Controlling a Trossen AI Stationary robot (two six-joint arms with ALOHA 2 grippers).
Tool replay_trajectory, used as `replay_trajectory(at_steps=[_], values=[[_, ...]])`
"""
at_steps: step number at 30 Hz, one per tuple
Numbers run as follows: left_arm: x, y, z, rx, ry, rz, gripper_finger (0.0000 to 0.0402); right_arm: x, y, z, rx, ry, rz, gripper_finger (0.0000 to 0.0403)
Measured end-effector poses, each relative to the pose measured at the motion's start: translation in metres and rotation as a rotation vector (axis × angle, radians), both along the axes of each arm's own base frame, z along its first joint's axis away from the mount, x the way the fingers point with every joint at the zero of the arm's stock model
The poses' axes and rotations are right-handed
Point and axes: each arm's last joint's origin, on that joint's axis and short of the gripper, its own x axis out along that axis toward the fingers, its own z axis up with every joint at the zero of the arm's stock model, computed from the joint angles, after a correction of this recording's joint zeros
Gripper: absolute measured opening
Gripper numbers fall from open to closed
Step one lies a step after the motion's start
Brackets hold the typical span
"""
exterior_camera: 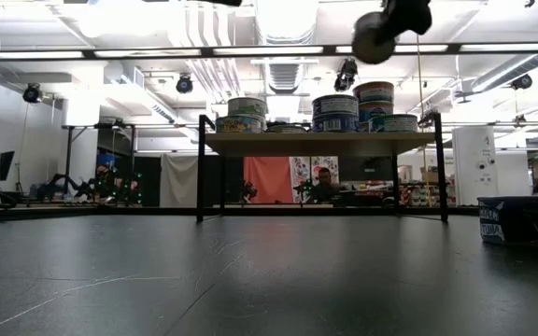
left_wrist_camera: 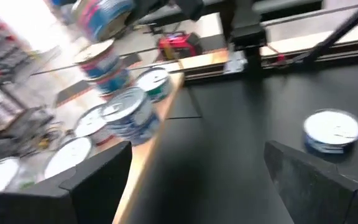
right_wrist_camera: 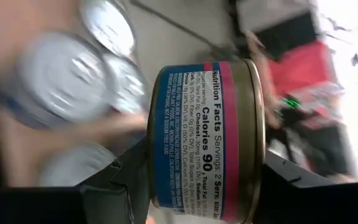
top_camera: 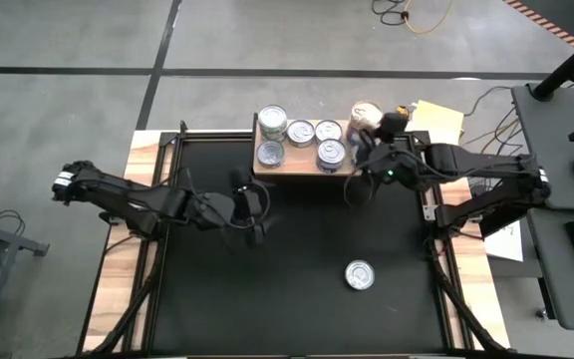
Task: Stack canned seafood by type on shelf
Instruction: Stack the blue pink tuna can on top of the blue pink tuna can on the shelf
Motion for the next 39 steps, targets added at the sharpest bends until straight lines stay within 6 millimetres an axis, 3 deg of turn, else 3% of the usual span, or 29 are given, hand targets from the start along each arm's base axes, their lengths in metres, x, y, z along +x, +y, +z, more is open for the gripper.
replay_trajectory(at_steps=[4,12,29,39], values=[[-0.008,0.004,0.001,0.017,0.02,0.08,0.035,-0.004,-0.003,0.01,-0.116,0.083,-0.097,0.0181],[-0.024,0.011,0.002,0.073,0.088,0.173,0.035,-0.005,-0.018,0.013,-0.152,0.198,-0.095,0.0181],[-0.034,0.015,-0.003,-0.01,0.107,0.236,0.035,-0.011,-0.083,0.025,0.001,0.127,-0.024,0.0181],[-0.034,0.015,-0.003,-0.052,0.089,0.256,0.035,-0.003,-0.103,0.011,0.04,0.192,-0.057,0.0181]])
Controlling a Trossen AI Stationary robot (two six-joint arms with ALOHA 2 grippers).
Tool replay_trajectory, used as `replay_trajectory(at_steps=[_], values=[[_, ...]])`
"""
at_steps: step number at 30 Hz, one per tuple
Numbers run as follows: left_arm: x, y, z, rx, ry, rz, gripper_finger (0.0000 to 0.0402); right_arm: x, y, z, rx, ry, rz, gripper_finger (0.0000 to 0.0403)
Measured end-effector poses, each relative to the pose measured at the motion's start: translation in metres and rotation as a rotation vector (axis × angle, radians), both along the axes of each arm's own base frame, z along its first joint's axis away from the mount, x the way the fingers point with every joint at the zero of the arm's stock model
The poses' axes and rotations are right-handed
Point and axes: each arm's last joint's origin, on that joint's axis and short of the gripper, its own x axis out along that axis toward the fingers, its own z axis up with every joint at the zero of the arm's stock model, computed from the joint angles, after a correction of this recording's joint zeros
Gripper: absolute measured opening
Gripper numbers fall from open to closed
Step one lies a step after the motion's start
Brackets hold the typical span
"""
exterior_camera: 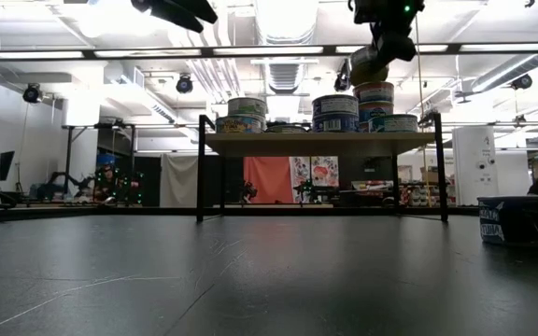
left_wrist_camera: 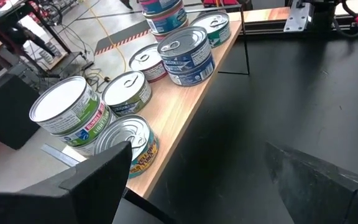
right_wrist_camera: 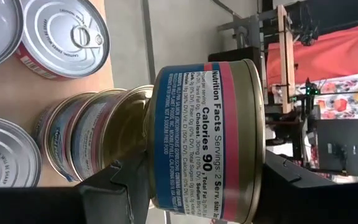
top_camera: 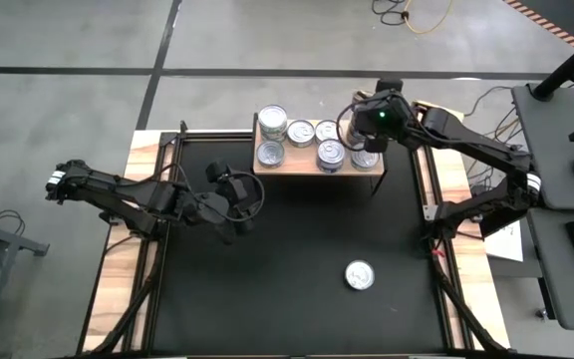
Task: Stack canned seafood by type on shelf
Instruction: Stack the blue pink tuna can on top of the blue pink tuna can on the shelf
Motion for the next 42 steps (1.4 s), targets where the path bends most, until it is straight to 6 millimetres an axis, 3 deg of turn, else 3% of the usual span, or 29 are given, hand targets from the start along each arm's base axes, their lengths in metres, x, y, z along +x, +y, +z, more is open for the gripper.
replay_trajectory(at_steps=[42], values=[[-0.0017,0.0004,-0.0068,-0.02,0.022,0.018,0.035,0.0005,-0.0011,-0.0029,-0.007,0.029,-0.029,0.0218]])
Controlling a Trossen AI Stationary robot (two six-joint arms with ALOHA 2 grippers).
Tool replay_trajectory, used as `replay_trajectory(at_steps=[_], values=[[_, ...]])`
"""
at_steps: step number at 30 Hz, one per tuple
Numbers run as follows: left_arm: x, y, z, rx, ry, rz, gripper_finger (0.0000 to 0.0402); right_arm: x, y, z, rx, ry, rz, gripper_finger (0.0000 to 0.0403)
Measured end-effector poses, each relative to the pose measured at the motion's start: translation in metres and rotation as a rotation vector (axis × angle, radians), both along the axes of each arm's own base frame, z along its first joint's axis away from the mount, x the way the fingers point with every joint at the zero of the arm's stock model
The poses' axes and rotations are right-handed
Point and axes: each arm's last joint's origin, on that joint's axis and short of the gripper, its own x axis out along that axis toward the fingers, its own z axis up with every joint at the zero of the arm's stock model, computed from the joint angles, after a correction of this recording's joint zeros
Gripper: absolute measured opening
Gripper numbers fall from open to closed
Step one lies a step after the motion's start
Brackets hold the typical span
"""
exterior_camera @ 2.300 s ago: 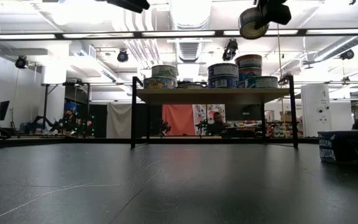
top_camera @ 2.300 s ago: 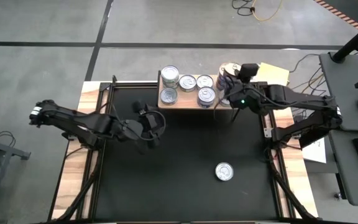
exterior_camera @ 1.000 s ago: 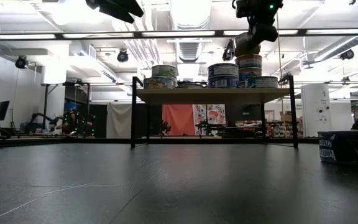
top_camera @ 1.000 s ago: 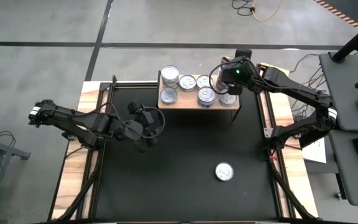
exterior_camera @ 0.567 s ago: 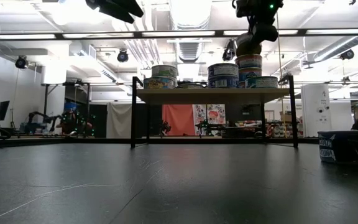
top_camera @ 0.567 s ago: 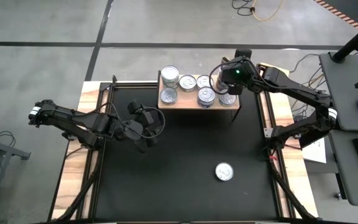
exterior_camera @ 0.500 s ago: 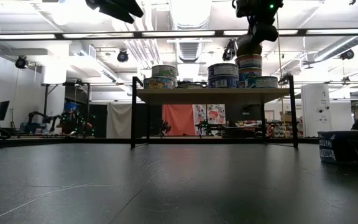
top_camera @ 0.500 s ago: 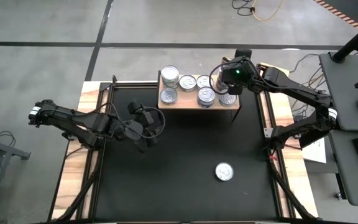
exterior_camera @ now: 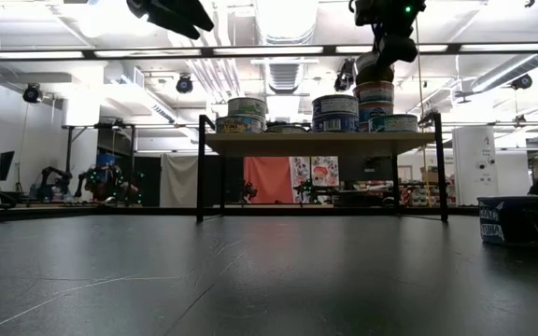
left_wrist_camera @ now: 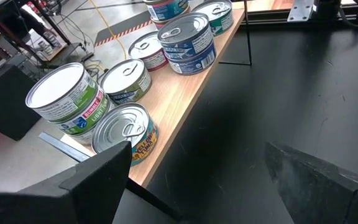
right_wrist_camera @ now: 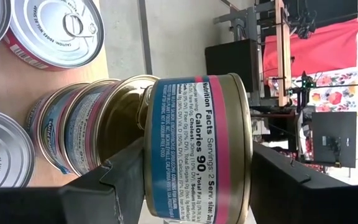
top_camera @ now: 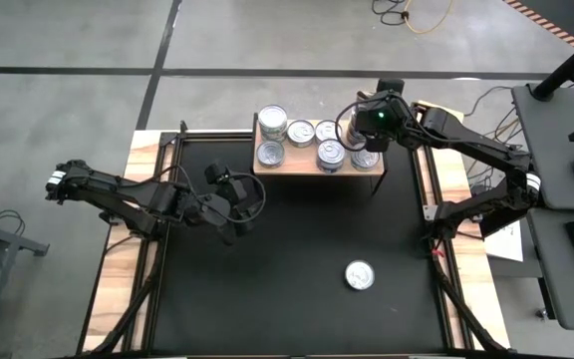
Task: Stack canned seafood by type on shelf
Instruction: Stack the blue pink tuna can on top of the blue pink tuna can on the shelf
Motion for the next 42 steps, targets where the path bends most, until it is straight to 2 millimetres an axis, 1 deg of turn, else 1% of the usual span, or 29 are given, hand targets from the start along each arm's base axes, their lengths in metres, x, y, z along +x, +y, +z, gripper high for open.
replay_trajectory(at_steps=[5,17,25,42], values=[[0.0,0.0,0.0,0.0,-0.001,0.0,0.035,0.0,0.0,0.0,0.004,-0.011,-0.007,0.0234],[0.0,0.0,-0.0006,-0.001,0.0,0.001,0.035,0.0002,0.0003,-0.0002,0.017,-0.035,-0.015,0.0288],[0.0,0.0,-0.0006,-0.002,-0.001,0.001,0.035,0.0001,0.0003,-0.0002,0.022,-0.052,-0.025,0.0314],[-0.0001,0.0,-0.0016,-0.004,0.0,0.003,0.035,0.0008,0.0008,-0.0006,0.054,-0.098,-0.03,0.0343]])
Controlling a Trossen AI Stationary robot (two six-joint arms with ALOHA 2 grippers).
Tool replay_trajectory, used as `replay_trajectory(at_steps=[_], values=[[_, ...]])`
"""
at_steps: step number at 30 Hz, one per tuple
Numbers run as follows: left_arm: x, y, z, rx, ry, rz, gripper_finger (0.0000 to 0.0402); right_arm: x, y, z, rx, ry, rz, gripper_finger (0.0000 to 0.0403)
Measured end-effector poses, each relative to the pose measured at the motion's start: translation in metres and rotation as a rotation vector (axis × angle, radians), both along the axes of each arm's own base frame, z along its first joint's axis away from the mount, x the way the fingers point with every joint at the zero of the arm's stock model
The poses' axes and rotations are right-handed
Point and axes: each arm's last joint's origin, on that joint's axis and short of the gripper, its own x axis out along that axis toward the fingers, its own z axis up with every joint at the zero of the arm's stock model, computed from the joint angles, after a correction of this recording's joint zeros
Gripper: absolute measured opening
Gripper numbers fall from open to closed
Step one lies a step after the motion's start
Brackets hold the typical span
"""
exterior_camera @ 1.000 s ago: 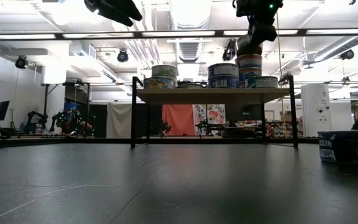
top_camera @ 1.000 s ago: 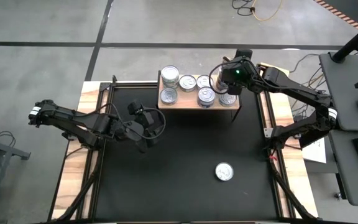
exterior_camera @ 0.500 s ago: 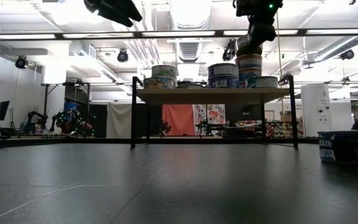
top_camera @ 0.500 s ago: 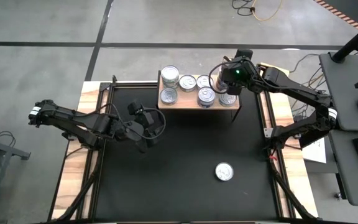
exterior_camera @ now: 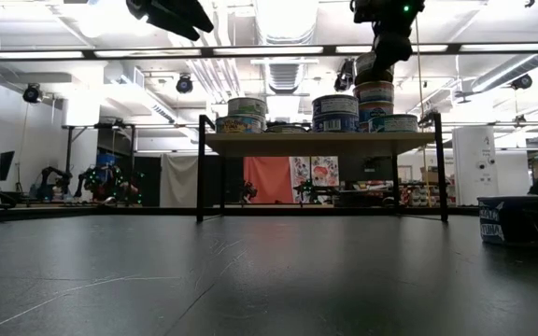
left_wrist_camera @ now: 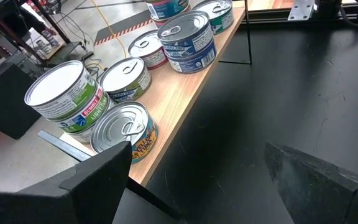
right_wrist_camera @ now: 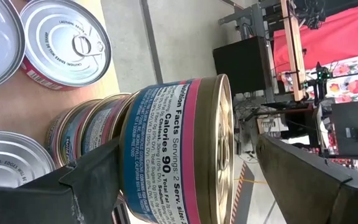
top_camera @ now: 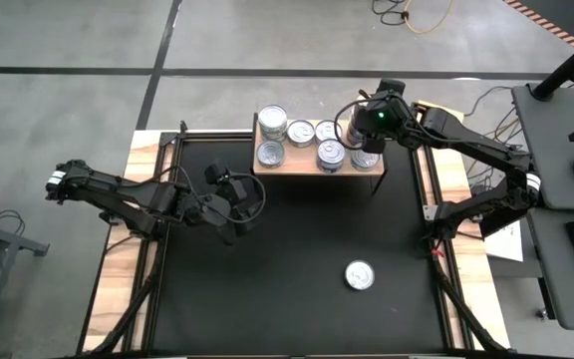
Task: Stack canned seafood by type on shelf
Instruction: Stack the blue pink tuna can on top of the blue pink tuna can on the shelf
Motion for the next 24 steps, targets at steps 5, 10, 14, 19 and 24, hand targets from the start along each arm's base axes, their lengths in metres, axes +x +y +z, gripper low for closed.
replay_trajectory(at_steps=[5,10,14,19,24], values=[[0.0,0.0,0.0,0.0,0.0,0.0,0.035,0.0,0.0,0.0,0.004,-0.012,-0.008,0.0341],[0.0,0.0,0.0,0.0,0.0,0.0,0.035,0.0001,0.0,-0.0002,0.019,-0.048,-0.033,0.0346],[0.0,0.0,-0.0001,-0.005,-0.004,0.003,0.035,-0.0004,0.0008,-0.0016,0.048,-0.06,-0.032,0.0353],[0.0,0.0,0.0,-0.008,-0.006,0.005,0.035,-0.0007,0.0011,-0.002,0.057,-0.067,-0.039,0.0354],[0.0,0.0,0.0,-0.008,-0.006,0.005,0.035,-0.0002,0.0014,-0.0022,0.078,-0.09,-0.036,0.0354]])
